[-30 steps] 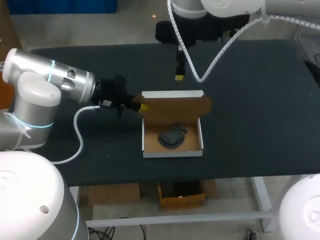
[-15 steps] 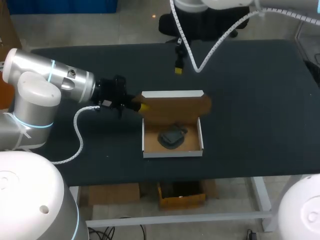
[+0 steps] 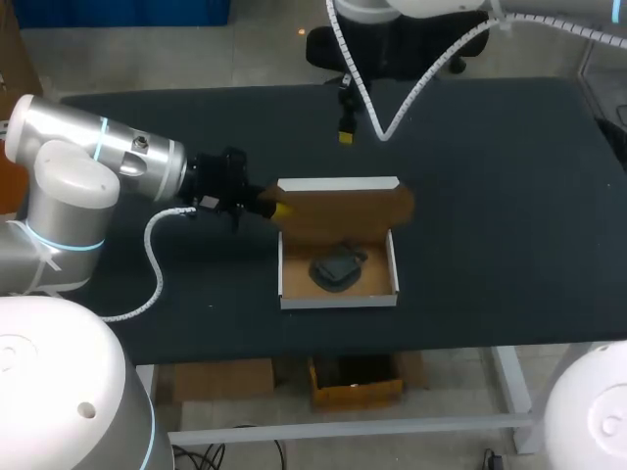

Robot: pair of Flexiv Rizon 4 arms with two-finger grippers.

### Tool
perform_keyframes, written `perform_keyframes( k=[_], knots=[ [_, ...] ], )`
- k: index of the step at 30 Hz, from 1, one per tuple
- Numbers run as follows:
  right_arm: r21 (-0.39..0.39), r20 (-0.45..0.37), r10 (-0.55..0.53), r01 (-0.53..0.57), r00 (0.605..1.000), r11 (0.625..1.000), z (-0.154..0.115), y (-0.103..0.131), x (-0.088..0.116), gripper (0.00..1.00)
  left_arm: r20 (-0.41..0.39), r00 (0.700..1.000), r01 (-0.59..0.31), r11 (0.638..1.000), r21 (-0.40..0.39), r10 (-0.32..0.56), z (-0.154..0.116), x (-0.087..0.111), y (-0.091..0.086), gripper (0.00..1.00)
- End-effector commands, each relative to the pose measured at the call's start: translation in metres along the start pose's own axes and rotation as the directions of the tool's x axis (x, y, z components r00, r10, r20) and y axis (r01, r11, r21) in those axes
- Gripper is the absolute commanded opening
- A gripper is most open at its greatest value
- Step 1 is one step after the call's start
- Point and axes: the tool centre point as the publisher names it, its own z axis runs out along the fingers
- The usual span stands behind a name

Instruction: Assemble the packaging by folding the flat box into shape, placing the metal phone stand inside, and closing the box properly

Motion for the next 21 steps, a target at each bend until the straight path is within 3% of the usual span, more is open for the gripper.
perform_keyframes(
  k=[1,11,17,21],
  knots=[
    [0.004,-0.004,-0.001,0.001,1.000,1.000,-0.002,0.000,0.000,1.00,0.006,1.000,-0.009,1.000,0.000,0.009,0.001,-0.002,0.000,0.00],
    [0.037,-0.027,0.027,-0.026,0.999,0.999,0.004,0.001,-0.004,1.00,0.060,0.990,-0.125,0.992,0.007,0.124,0.001,0.001,-0.002,0.00],
    [0.048,-0.090,0.114,-0.110,0.989,0.993,0.010,-0.002,-0.007,1.00,0.098,0.980,-0.176,0.984,-0.008,0.176,0.002,0.005,0.001,0.00],
    [0.084,-0.149,0.231,-0.221,0.961,0.972,0.013,-0.006,-0.006,1.00,0.121,0.972,-0.203,0.979,-0.016,0.203,0.002,0.008,0.003,0.00]
  ],
)
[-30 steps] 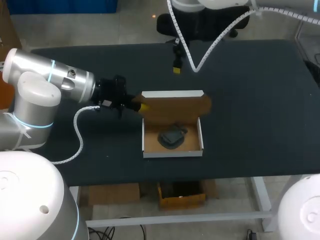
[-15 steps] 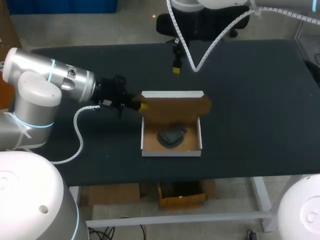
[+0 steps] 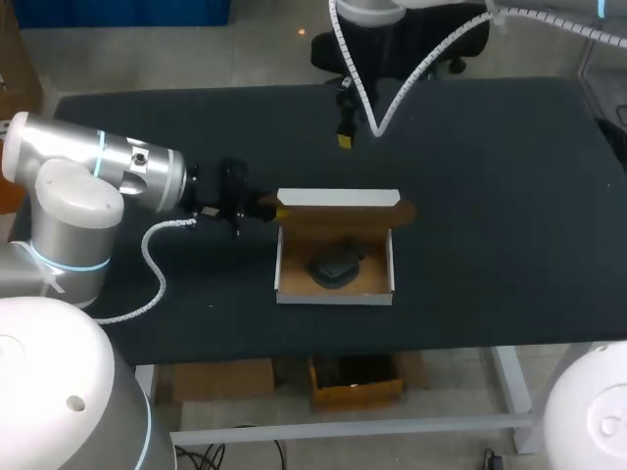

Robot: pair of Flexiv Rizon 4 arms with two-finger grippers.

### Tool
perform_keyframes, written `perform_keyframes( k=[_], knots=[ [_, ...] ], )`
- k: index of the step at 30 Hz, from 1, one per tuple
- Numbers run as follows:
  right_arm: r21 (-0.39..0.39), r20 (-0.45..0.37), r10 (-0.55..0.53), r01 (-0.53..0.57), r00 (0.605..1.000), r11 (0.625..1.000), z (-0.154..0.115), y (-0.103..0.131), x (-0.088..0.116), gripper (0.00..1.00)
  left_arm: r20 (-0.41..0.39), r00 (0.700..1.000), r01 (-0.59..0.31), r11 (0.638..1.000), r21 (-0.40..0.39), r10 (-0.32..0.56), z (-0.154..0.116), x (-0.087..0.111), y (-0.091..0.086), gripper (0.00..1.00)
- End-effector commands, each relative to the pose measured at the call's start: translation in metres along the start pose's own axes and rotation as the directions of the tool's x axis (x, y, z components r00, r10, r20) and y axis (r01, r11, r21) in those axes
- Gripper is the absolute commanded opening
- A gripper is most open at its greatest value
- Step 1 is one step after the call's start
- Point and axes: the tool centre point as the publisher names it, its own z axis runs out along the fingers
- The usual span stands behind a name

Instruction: Assemble the packaging by folding the flat box into shape, placing the metal phone stand inside, and closing the box properly

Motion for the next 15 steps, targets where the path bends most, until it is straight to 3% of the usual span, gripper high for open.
perform_keyframes(
  k=[1,7,9,15],
  knots=[
    [0.044,-0.060,0.079,-0.076,0.995,0.996,-0.001,0.003,-0.007,1.00,0.053,0.998,-0.019,1.000,-0.004,0.020,0.001,0.009,0.001,0.00],
    [0.075,-0.140,0.244,-0.236,0.960,0.969,0.000,-0.005,-0.003,1.00,0.083,0.996,-0.044,0.999,-0.006,0.044,0.001,0.013,0.004,0.00],
    [0.075,-0.192,0.308,-0.299,0.932,0.951,0.002,-0.009,0.000,1.00,0.102,0.993,-0.061,0.998,-0.018,0.063,0.001,0.015,0.004,0.00],
    [0.116,-0.227,0.445,-0.429,0.866,0.896,0.010,-0.018,0.011,1.00,0.150,0.982,-0.108,0.994,-0.029,0.111,0.001,0.021,0.005,0.00]
  ],
)
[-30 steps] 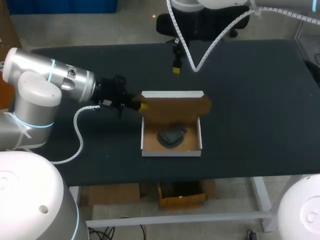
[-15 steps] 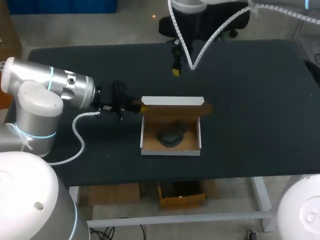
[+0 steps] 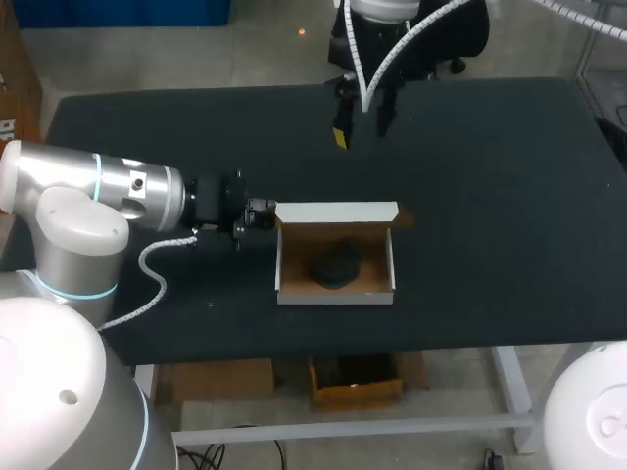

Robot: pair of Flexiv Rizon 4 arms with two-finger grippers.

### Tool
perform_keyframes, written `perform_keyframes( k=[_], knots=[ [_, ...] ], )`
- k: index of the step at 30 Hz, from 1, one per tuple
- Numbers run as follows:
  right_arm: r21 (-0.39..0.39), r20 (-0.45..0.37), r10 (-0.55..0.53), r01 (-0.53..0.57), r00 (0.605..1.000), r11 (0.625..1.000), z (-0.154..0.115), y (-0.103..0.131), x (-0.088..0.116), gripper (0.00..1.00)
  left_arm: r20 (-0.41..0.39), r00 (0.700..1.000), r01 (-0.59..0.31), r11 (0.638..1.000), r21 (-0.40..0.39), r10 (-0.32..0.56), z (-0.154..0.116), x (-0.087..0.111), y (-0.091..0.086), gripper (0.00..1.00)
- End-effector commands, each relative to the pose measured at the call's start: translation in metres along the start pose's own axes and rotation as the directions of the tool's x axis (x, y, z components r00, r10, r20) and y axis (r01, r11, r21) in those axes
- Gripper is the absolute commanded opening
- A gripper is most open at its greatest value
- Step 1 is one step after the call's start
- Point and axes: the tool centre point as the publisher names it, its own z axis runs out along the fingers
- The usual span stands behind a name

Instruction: Assemble the packaging by folding the flat box into shape, placing the metal phone stand inside, and closing the box properly

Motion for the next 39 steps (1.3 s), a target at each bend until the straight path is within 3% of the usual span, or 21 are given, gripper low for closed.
perform_keyframes(
  k=[1,12,20,23,39],
  knots=[
    [0.017,-0.063,0.086,-0.085,0.994,0.996,0.005,-0.004,-0.004,1.00,0.078,0.997,-0.022,1.000,-0.004,0.022,0.001,0.009,0.000,0.00],
    [0.023,-0.098,0.251,-0.250,0.963,0.968,0.016,-0.026,-0.002,1.00,0.129,0.989,-0.066,0.997,-0.028,0.069,0.001,0.017,0.003,0.00],
    [0.006,-0.044,0.391,-0.391,0.919,0.920,0.020,-0.048,0.003,1.00,0.153,0.984,-0.083,0.996,-0.041,0.089,0.001,0.020,0.004,0.00],
    [0.002,-0.059,0.433,-0.433,0.900,0.901,0.028,-0.057,0.002,1.00,0.160,0.982,-0.093,0.995,-0.044,0.099,0.002,0.022,0.004,0.00],
    [-0.044,-0.166,0.513,-0.526,0.842,0.849,0.051,-0.082,0.005,1.00,0.185,0.975,-0.114,0.992,-0.044,0.121,0.001,0.026,0.004,0.00]
  ],
)
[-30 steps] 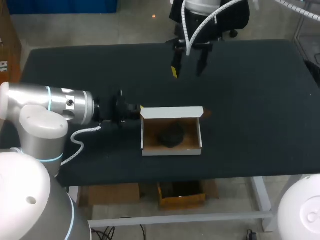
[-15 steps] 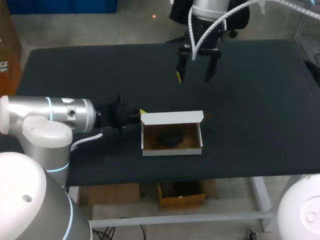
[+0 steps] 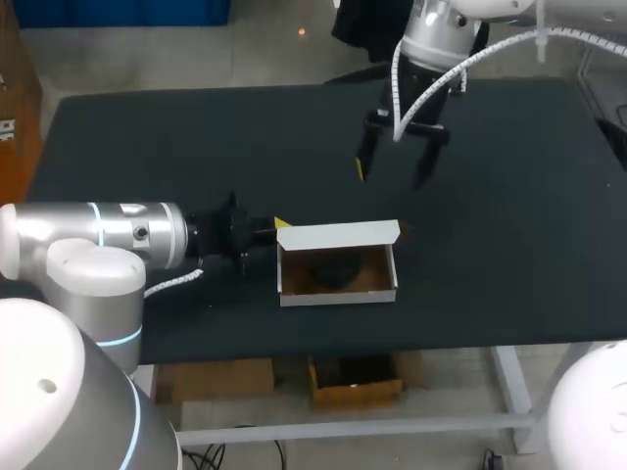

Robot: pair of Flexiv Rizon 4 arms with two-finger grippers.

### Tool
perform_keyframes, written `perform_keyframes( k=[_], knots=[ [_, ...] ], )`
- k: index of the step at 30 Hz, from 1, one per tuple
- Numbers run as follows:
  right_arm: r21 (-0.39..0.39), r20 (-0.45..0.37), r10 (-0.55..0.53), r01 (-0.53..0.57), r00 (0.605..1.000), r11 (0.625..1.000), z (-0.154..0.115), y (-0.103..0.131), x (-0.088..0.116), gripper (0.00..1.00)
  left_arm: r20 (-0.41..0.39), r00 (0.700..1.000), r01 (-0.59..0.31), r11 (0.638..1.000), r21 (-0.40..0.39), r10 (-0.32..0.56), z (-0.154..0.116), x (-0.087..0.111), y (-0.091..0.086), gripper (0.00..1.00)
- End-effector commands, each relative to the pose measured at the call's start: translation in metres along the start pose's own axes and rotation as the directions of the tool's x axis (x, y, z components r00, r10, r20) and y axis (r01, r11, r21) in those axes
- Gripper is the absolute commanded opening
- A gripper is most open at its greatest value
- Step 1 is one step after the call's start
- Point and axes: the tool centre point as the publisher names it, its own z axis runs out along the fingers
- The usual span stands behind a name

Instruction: Assemble the packaging by folding the flat box into shape, placing the metal phone stand inside, and closing the box properly

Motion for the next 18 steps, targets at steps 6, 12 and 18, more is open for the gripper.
perform_keyframes(
  k=[6,12,18],
  knots=[
    [-0.084,-0.017,-0.003,0.002,1.000,0.996,0.002,-0.008,-0.006,1.00,0.019,1.000,-0.010,1.000,0.008,0.010,0.003,0.005,0.001,0.00],
    [-0.058,-0.003,-0.008,0.008,1.000,0.998,0.000,-0.004,0.002,1.00,0.021,1.000,-0.017,1.000,0.015,0.017,0.004,0.006,0.001,0.00],
    [0.020,-0.060,0.056,-0.055,0.997,0.998,0.001,-0.002,0.007,1.00,0.025,0.999,-0.033,0.999,0.017,0.033,0.003,0.007,0.000,0.00]
  ],
)
